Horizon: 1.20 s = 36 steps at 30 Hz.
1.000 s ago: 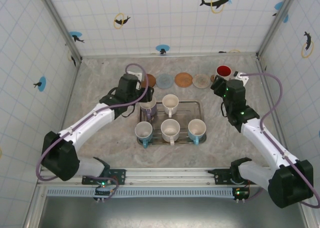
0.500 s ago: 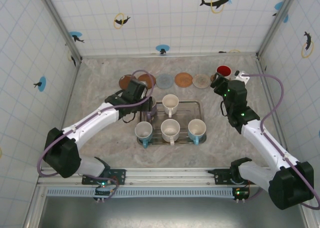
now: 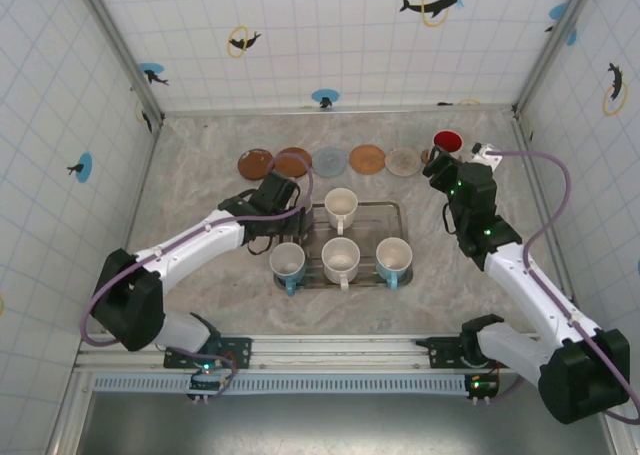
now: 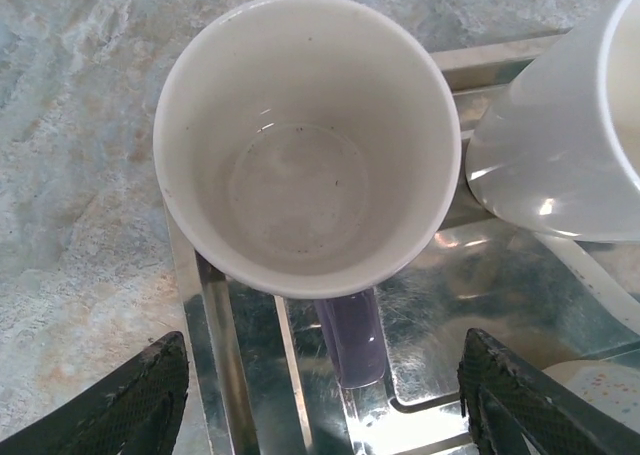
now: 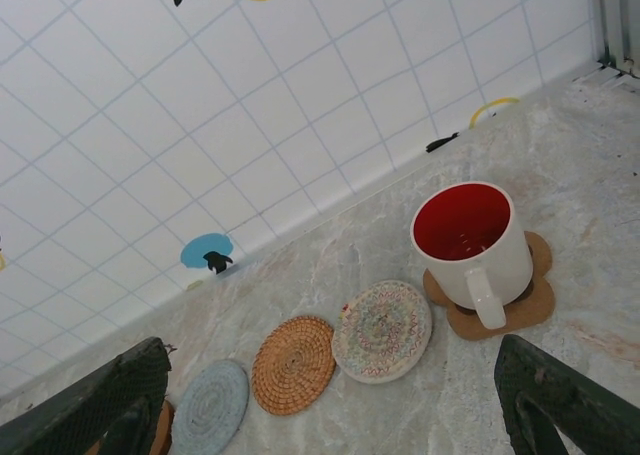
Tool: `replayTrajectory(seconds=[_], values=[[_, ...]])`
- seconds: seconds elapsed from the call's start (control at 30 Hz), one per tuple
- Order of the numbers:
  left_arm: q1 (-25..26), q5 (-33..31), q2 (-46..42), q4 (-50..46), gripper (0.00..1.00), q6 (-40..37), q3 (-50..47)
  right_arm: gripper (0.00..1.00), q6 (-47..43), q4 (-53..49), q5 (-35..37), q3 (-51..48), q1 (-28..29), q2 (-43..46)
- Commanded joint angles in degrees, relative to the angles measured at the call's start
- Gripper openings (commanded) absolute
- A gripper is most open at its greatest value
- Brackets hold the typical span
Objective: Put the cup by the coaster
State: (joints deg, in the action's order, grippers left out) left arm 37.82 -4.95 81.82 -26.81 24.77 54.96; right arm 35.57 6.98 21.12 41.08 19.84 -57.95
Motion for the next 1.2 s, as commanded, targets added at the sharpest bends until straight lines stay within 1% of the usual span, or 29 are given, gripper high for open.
replayTrajectory(seconds=[0.0,0.23,0.5,0.57,0.6,0.67,0.7,0.73,0.9,1.07,1.17], values=[[0.2,0.9,1.3,2.3,0.69,0.9,-0.9,0.87,-0.3,1.6,1.5,-1.6,0.2,2.0],[0.2,0.2,3.8,3.2,0.63,0.3,-1.2,0.87,-0.2,1.1,0.3,-1.4,0.2,2.8],[0.2,-0.3,6.5,3.9,0.51,0.4,-0.9,0.87,-0.4,1.1,0.5,-1.3,0.3,2.5],[0.2,-0.8,7.0,4.0,0.47,0.4,-0.9,0.87,-0.5,1.1,0.4,-1.3,0.2,2.4],[0.2,-1.1,7.2,4.0,0.44,0.5,-0.8,0.87,-0.6,1.1,0.4,-1.3,0.2,2.4],[0.2,-2.5,7.4,3.7,0.32,0.7,-0.8,0.88,-0.8,0.9,0.4,-1.3,0.2,2.5],[0.2,-3.2,7.5,3.5,0.29,0.8,-0.9,0.88,-0.9,0.8,0.5,-1.3,0.2,2.6],[0.2,-3.6,7.6,3.4,0.28,0.9,-0.9,0.88,-1.0,0.7,0.5,-1.4,0.2,2.6],[0.2,-3.3,8.3,4.0,0.28,0.8,-0.8,0.89,-1.0,0.6,0.8,-1.5,0.2,2.8],[0.2,-2.5,9.1,4.8,0.34,0.7,-0.7,0.89,-1.0,0.6,0.8,-1.4,0.2,2.6],[0.2,-2.5,9.3,5.0,0.33,0.6,-0.7,0.89,-1.0,0.7,0.7,-1.4,0.2,2.7]])
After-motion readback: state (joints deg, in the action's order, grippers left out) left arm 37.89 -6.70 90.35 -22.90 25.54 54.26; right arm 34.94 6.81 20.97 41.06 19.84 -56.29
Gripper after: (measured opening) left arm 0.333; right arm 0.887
